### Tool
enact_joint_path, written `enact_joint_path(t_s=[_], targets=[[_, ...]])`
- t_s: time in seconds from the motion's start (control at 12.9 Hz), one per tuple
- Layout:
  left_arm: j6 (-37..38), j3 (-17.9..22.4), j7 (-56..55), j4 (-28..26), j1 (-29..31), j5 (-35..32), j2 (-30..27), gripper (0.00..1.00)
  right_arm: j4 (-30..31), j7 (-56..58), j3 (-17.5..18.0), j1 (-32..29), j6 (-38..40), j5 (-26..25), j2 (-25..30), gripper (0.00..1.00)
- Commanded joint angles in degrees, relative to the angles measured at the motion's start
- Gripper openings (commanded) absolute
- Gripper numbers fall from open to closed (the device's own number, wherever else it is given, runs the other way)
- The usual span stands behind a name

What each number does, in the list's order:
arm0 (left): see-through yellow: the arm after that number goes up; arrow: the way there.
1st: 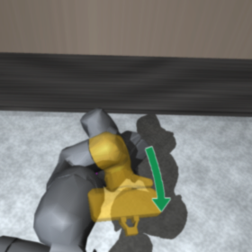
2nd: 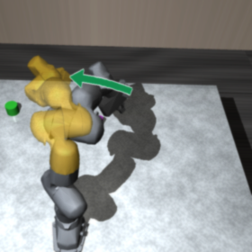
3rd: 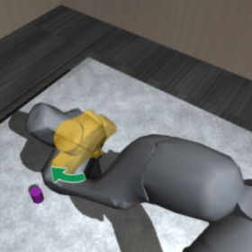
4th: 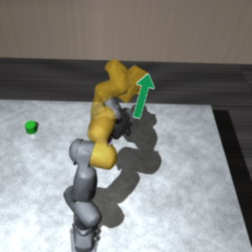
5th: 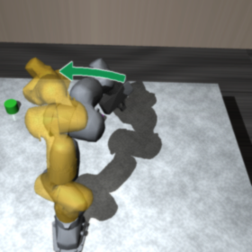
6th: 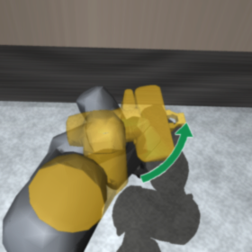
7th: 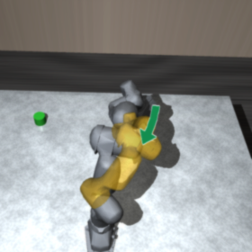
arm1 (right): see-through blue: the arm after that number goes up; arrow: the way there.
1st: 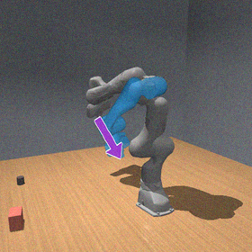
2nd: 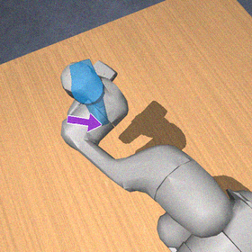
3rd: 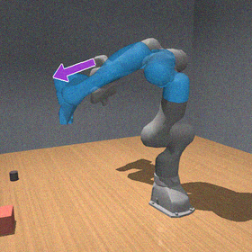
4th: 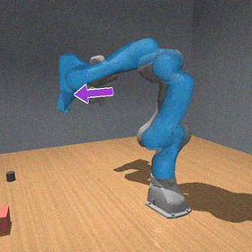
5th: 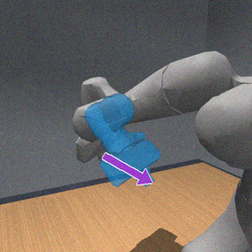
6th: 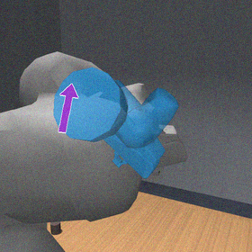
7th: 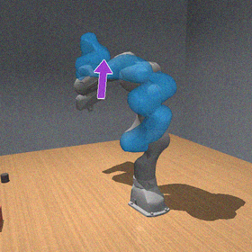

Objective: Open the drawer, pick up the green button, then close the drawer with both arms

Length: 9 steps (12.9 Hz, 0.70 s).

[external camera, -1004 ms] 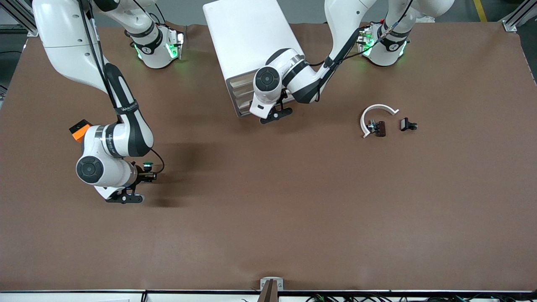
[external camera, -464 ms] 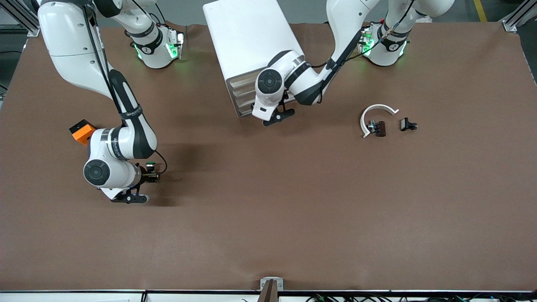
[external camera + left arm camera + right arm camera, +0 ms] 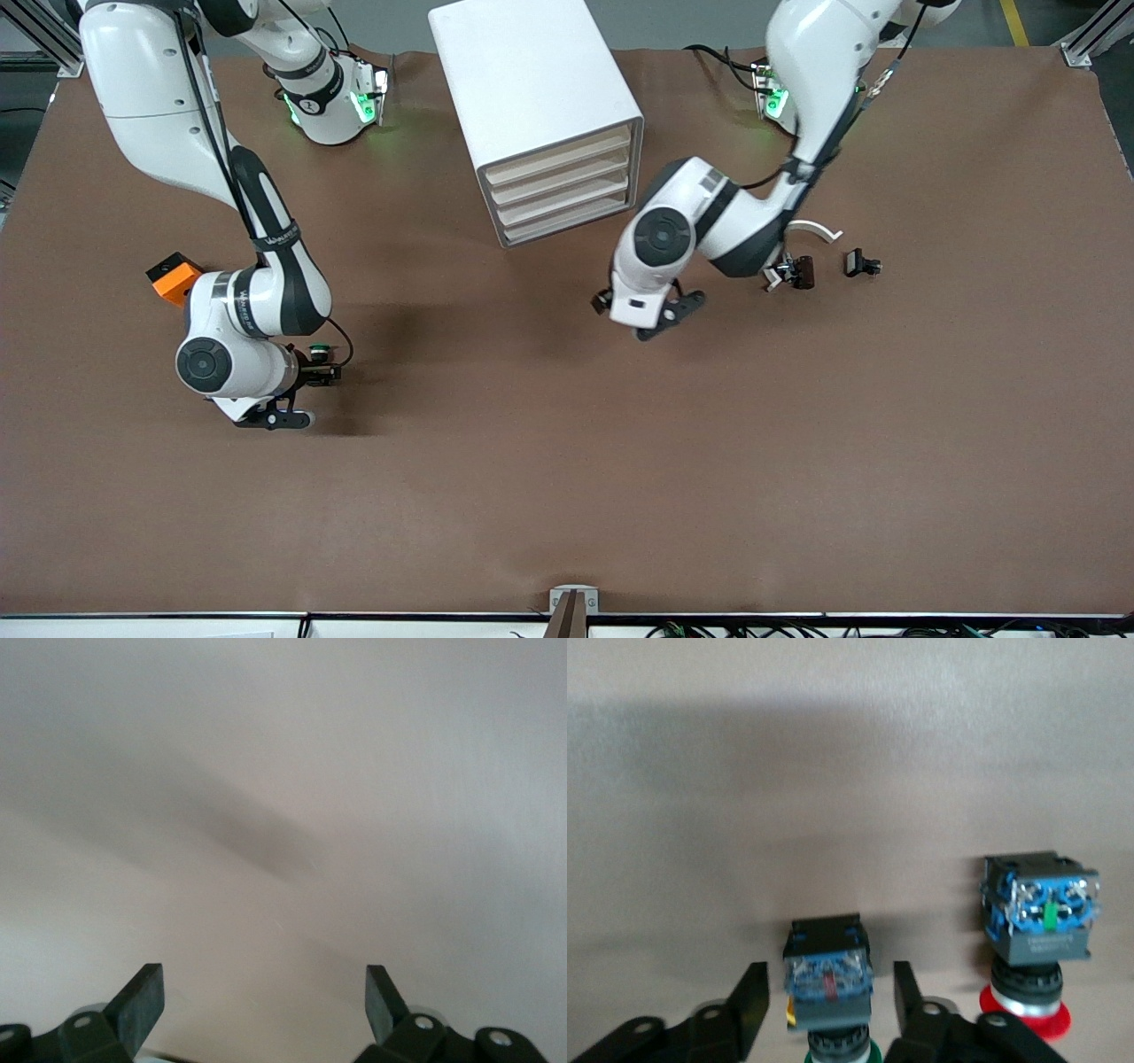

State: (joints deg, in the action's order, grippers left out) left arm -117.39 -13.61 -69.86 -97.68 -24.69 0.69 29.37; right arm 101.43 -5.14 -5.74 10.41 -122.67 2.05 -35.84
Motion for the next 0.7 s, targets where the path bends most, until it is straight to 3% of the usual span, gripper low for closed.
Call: enact_joint_path(t_s=[0.0,0.31,0.62], targets=[[4.71,-0.54,3.22,1.08,6.38,-4.45,-4.05,1.0,0.18,-0.75,0.55,-0.74,9.42,-0.38,7.77,1.0],[8.48,-0.45,11.56,5.56,17.28,-4.55,-6.69,1.0,0.17,-1.54,0.55,-0.83,17.53,-0.64,17.27,1.0],[15.24,-0.54,25.98,6.54,28.45,-4.47,-13.19,1.0,-2.54,-1.54,0.46,-1.0,25.88,-1.08,25.37,1.0]])
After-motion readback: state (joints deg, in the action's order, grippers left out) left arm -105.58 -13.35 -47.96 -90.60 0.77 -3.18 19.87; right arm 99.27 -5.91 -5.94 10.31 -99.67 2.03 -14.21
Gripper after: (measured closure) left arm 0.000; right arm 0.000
